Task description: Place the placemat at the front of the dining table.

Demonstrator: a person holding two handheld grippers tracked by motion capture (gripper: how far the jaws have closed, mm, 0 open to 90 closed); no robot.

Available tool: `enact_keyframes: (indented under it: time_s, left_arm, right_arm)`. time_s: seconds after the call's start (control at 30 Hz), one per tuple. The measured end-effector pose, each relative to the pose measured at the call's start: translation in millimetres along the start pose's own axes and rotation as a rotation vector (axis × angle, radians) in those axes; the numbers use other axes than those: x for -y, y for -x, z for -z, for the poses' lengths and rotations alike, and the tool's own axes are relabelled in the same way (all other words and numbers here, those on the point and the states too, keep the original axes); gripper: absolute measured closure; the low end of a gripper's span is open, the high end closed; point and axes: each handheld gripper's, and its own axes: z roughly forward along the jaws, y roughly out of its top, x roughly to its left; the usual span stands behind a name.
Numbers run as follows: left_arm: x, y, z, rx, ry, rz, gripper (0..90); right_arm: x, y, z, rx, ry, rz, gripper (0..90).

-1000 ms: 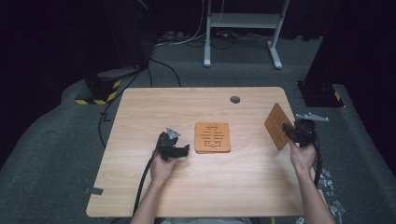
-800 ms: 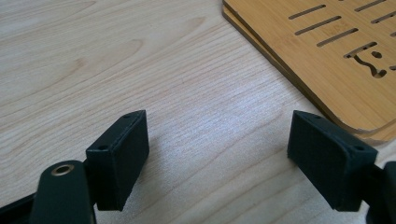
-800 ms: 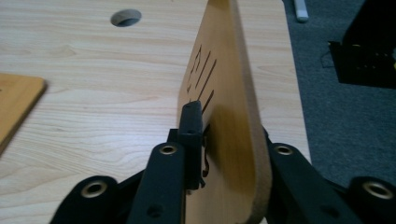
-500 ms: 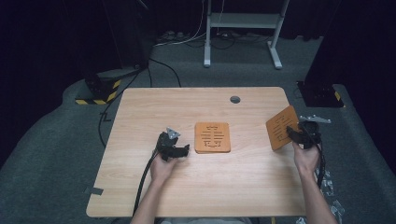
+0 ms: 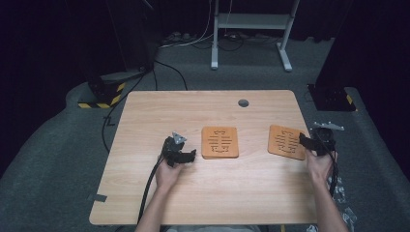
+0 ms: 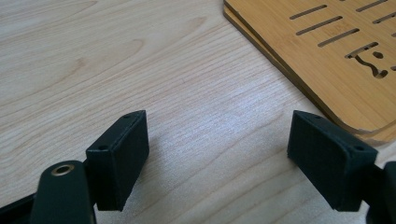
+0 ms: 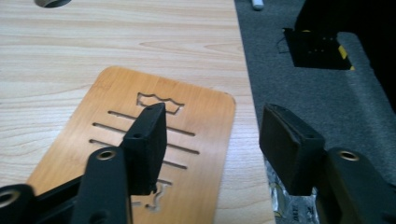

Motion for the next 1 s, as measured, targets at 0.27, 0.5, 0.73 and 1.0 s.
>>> enact_keyframes:
  time_s: [0.27, 0.5, 0.73, 1.0]
  left_arm:
    - [0.0, 0.0, 0.0, 0.0, 0.0, 0.0, 20.7]
    - [0.0, 0.0, 0.0, 0.0, 0.0, -0.001, 20.7]
    - [0.0, -0.1, 0.0, 0.0, 0.0, -0.001, 20.7]
    - [0.0, 0.0, 0.0, 0.0, 0.0, 0.0, 20.7]
  right_arm:
    - [1.2, -1.4, 2.2, -0.028, 0.017, -0.012, 38.9]
    - [4.8, -10.3, 5.7, -0.093, 0.044, -0.019, 38.5]
    - [10.3, -28.5, 15.1, -0.178, 0.061, -0.009, 37.3]
    - [16.5, -49.6, 20.3, -0.249, 0.08, 0.014, 37.6]
